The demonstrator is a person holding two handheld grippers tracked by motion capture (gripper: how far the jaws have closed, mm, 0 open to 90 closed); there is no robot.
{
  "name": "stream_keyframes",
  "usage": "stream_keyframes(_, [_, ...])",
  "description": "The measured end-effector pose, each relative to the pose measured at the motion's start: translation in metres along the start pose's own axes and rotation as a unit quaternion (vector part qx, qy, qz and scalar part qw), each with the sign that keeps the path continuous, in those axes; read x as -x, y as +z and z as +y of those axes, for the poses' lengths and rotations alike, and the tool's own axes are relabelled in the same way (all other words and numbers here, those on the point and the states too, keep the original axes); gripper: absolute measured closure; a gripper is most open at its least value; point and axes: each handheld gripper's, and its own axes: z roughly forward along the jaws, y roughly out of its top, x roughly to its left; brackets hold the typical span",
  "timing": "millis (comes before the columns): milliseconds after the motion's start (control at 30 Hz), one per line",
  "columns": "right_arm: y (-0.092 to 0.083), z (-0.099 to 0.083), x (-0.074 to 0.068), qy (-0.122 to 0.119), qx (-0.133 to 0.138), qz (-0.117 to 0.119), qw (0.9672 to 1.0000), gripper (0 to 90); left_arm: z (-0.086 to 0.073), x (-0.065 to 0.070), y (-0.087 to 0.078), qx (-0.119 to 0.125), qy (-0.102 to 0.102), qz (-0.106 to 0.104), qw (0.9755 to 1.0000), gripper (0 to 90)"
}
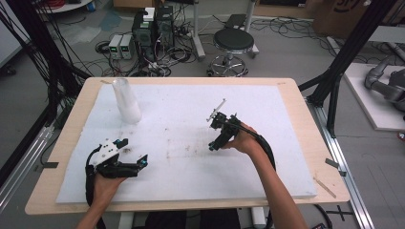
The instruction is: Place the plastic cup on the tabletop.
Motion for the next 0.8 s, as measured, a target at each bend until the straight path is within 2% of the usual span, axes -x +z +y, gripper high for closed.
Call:
stream_keyframes(233, [-0.003, -0.006, 0.001, 0.007, 0.011, -0.002, 0.9999, 13.4, 0.0, 0.0, 0.0, 0.0, 0.001, -0.001, 1.0, 2.3])
stream_keyframes(467, [-0.009, -0.026, -0.002, 0.013, 0.042, 0.005, 0.999, 13.4, 0.0, 0.0, 0.0, 0.001, -0.001, 0.0, 1.0, 2.3])
stream_keyframes(600, [-0.013, -0.049, -0.007, 0.03, 0.085, 0.003, 0.9959, 13.5, 0.0, 0.0, 0.0, 0.002, -0.005, -0.001, 1.0, 2.3])
stream_keyframes(800, [-0.019, -0.082, -0.017, 0.05, 0.156, -0.008, 0.9865, 13.5, 0.0, -0.002, -0.001, 0.005, -0.01, -0.003, 0.9999, 2.3])
